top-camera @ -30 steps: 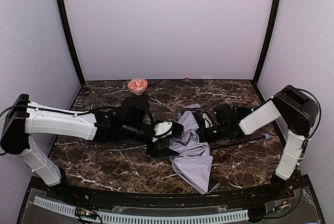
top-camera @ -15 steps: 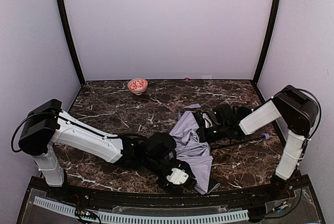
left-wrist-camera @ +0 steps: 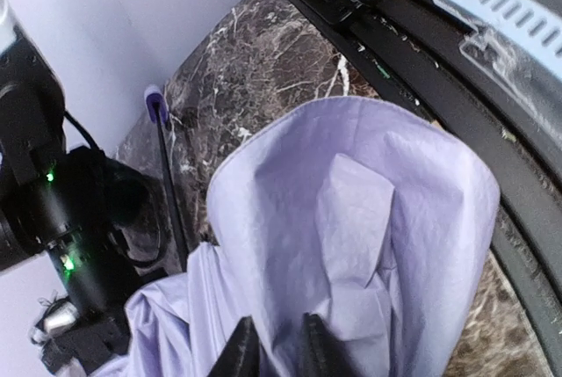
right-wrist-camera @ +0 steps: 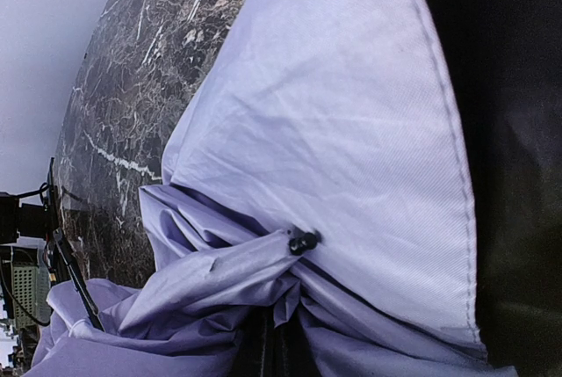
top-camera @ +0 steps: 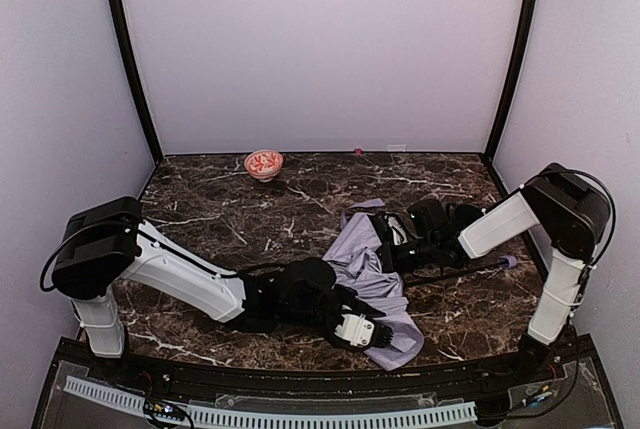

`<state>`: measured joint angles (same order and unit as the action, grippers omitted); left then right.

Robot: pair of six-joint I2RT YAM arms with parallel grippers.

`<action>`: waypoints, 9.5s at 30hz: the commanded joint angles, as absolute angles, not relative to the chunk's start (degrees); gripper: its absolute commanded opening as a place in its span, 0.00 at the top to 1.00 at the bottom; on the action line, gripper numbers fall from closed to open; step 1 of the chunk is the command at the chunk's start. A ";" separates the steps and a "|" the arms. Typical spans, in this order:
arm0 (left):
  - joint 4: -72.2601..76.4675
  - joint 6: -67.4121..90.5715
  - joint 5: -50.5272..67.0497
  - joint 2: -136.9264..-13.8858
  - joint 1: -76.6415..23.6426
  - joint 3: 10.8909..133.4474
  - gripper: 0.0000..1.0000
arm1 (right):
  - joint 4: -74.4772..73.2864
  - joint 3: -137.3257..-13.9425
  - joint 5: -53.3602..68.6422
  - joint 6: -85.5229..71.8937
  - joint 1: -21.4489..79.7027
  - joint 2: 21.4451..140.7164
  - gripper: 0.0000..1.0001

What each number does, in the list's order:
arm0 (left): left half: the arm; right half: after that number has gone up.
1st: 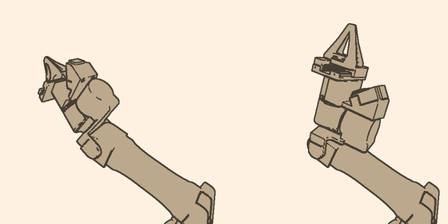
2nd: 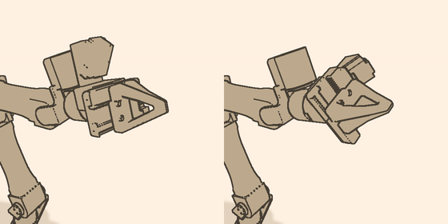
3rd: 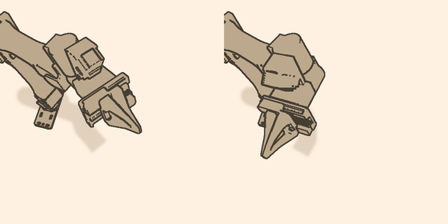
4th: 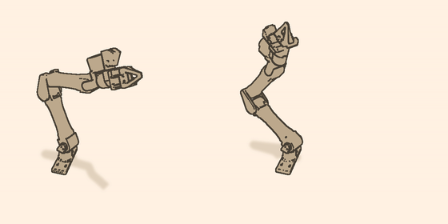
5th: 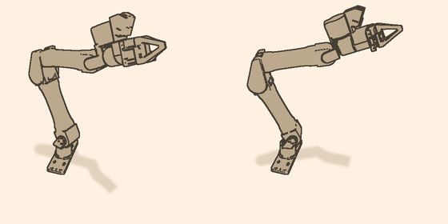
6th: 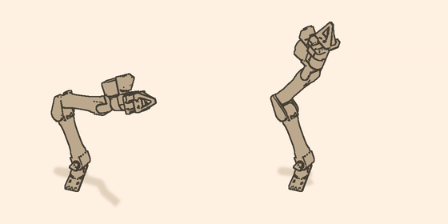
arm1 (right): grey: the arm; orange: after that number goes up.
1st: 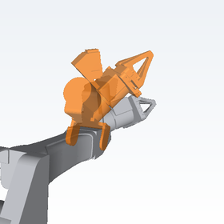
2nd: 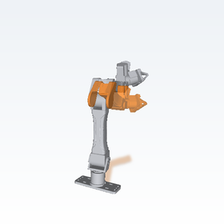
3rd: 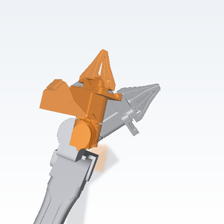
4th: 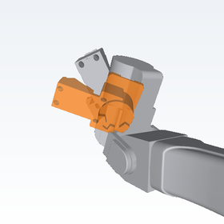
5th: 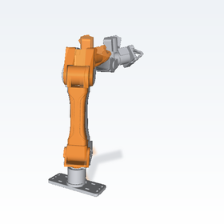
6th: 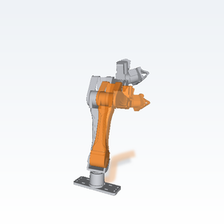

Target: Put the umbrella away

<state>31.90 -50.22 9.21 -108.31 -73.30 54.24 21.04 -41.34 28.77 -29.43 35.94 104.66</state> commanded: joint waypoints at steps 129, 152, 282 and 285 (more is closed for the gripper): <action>0.04 -8.67 25.65 -117.69 -50.89 72.61 0.63 | 28.97 -38.27 25.98 -44.63 40.48 101.39 1.00; 2.18 -12.00 27.83 -120.99 -48.52 69.05 1.00 | -0.77 -41.87 7.59 -11.47 45.56 73.53 0.53; -13.63 -38.26 16.18 -105.41 -60.35 51.02 0.57 | -33.04 -68.81 37.35 10.23 44.73 110.29 0.43; -15.00 -37.76 19.81 -106.44 -58.58 52.61 0.58 | -31.03 -66.53 34.91 9.58 43.62 105.49 0.43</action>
<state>-0.64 -39.42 14.83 -101.41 -60.40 53.95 -35.16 -68.90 42.61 12.51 45.56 110.45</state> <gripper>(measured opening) 0.445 0.572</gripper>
